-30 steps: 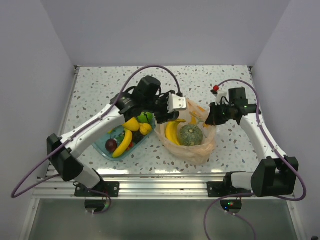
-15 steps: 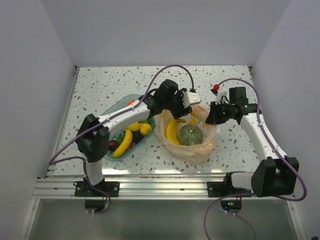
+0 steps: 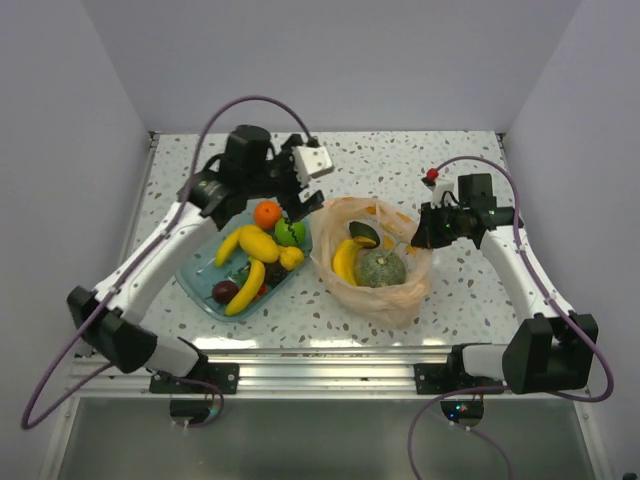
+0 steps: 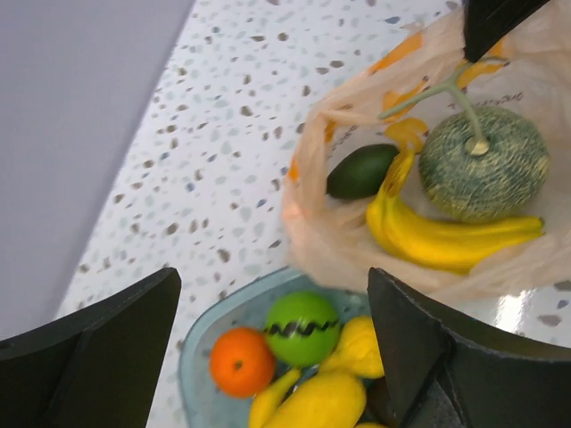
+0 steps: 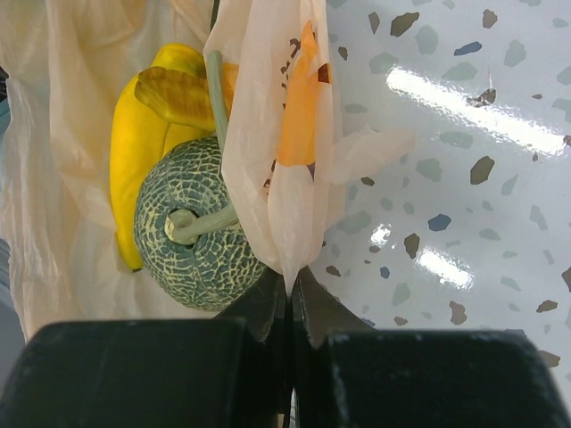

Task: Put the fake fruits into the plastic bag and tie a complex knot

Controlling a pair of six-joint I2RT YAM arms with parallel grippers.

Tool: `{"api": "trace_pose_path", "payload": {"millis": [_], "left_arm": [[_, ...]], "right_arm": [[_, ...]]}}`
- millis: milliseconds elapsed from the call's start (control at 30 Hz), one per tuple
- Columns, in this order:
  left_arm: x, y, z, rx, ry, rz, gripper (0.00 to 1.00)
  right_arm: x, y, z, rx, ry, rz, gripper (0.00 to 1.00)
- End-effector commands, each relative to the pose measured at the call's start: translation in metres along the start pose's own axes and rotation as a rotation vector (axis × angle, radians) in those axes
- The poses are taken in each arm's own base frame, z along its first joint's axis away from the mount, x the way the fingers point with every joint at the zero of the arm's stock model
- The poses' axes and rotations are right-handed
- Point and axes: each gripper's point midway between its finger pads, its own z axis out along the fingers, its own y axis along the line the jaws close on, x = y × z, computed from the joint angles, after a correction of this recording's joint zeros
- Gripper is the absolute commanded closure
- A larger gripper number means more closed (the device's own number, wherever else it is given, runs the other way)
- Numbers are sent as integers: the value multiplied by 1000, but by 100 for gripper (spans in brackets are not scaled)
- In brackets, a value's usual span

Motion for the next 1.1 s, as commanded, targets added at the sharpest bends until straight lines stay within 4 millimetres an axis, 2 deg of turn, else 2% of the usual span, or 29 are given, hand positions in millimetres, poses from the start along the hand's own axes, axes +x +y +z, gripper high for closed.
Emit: {"api": "trace_pose_path", "payload": {"millis": [0, 33, 67, 100, 133, 167, 200, 267, 300, 367, 500, 667, 900, 1067], "left_arm": [[64, -21, -58, 88, 154, 16, 10], [83, -16, -81, 57, 194, -13, 13], [99, -17, -89, 63, 228, 22, 14], [123, -25, -95, 77, 285, 6, 14], [138, -26, -110, 50, 334, -1, 15], [150, -29, -116, 53, 368, 18, 14], [171, -39, -118, 72, 423, -3, 14], [197, -43, -129, 51, 509, -1, 13], [217, -53, -131, 71, 559, -26, 13], [244, -67, -134, 98, 635, -61, 14], [278, -81, -135, 119, 725, -92, 13], [308, -84, -133, 120, 803, -84, 13], [328, -75, -123, 116, 849, -68, 14], [335, -61, -120, 86, 870, -40, 21]], "right_arm": [[-11, 1, -1, 2, -32, -37, 100], [-10, 0, 0, 4, -29, -43, 100], [-9, 0, 0, 3, -28, -43, 100], [-8, -1, 0, 3, -27, -47, 100], [-7, -1, 1, 4, -24, -47, 100], [-7, -1, 1, 3, -22, -50, 100], [-7, -2, 1, 5, -21, -50, 100], [-6, -2, 1, 8, -18, -50, 100], [-6, -2, 1, 8, -14, -48, 100], [-7, -2, 0, 10, -16, -51, 100], [-7, -2, -2, 16, -17, -55, 100], [-7, -3, -3, 19, -13, -57, 100], [-7, -3, -5, 27, -16, -59, 100], [-6, -4, -6, 34, -8, -67, 100]]}}
